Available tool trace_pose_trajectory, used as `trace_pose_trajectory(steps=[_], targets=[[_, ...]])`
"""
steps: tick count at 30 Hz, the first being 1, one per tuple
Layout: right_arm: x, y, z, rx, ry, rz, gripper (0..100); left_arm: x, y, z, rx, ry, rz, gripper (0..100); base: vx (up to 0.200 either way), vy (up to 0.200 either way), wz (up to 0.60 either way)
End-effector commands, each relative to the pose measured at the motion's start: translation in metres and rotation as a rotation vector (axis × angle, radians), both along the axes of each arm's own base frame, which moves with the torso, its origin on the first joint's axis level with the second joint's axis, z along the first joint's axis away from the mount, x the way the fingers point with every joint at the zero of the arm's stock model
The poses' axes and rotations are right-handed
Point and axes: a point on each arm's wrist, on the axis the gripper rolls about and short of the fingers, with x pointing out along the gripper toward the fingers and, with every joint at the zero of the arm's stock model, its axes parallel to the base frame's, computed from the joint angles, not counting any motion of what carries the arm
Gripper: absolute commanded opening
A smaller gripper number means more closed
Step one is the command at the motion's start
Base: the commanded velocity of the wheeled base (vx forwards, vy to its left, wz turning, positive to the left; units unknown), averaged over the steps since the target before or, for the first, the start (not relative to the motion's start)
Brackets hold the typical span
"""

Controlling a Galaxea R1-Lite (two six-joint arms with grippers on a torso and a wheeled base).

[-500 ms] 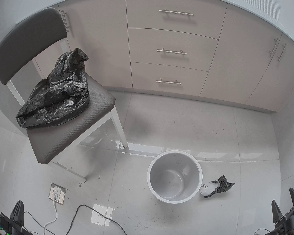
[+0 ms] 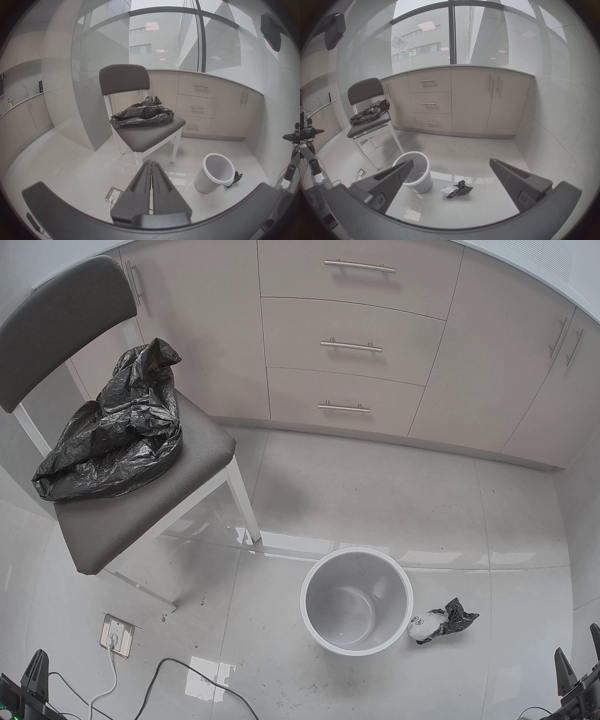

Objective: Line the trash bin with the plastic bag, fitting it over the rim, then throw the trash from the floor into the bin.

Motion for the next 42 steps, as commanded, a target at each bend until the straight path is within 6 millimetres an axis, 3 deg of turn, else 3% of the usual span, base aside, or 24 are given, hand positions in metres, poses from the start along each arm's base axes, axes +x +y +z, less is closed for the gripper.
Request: trace_pose_trajectory(steps=[1,27,29,30,33,34,35,36,37,38,39,40,42], targets=[[0.000,0.000,-0.005,-0.001,0.001,-0.002,100,0.000,0.000,-0.004,0.006,-0.005,-0.001,0,0.000,0.000,0.00],[0.000,0.000,-0.005,-0.005,-0.003,-0.009,100,0.000,0.000,-0.002,0.015,-0.027,0.008,0,0.000,0.000,0.00],[0.000,0.000,-0.005,-0.007,-0.003,-0.009,100,-0.010,0.000,0.035,-0.010,-0.155,0.011,0,0.000,0.000,0.00],[0.000,0.000,-0.005,-0.007,-0.003,-0.008,100,-0.018,0.001,0.076,-0.060,-0.219,-0.008,0,0.000,0.000,0.00],[0.000,0.000,-0.004,-0.005,-0.005,-0.008,100,-0.015,0.001,0.124,-0.105,-0.193,-0.039,0,0.000,0.000,0.00],[0.000,0.000,-0.004,-0.004,-0.008,-0.009,100,-0.013,0.001,0.128,-0.098,-0.182,-0.042,0,0.000,0.000,0.00],[-0.002,0.000,0.006,0.017,-0.057,-0.010,100,-0.010,0.001,0.131,-0.091,-0.168,-0.049,0,0.000,0.000,0.00],[-0.012,-0.001,0.039,0.096,-0.171,0.005,100,-0.006,0.001,0.132,-0.084,-0.152,-0.060,0,0.000,0.000,0.00],[-0.022,-0.002,0.086,0.214,-0.260,0.027,100,-0.005,0.000,0.132,-0.082,-0.144,-0.070,0,0.000,0.000,0.00],[-0.023,-0.002,0.120,0.299,-0.278,0.053,100,-0.003,0.000,0.132,-0.083,-0.134,-0.078,0,0.000,0.000,0.00],[-0.021,-0.003,0.128,0.324,-0.274,0.056,100,-0.003,0.000,0.132,-0.083,-0.133,-0.079,0,0.000,0.000,0.00],[-0.016,-0.002,0.167,0.329,-0.274,0.067,100,0.001,0.000,0.133,-0.084,-0.120,-0.080,0,0.000,0.000,0.00],[-0.012,-0.002,0.179,0.301,-0.263,0.079,100,0.003,0.000,0.134,-0.085,-0.113,-0.080,0,0.000,0.000,0.00]])
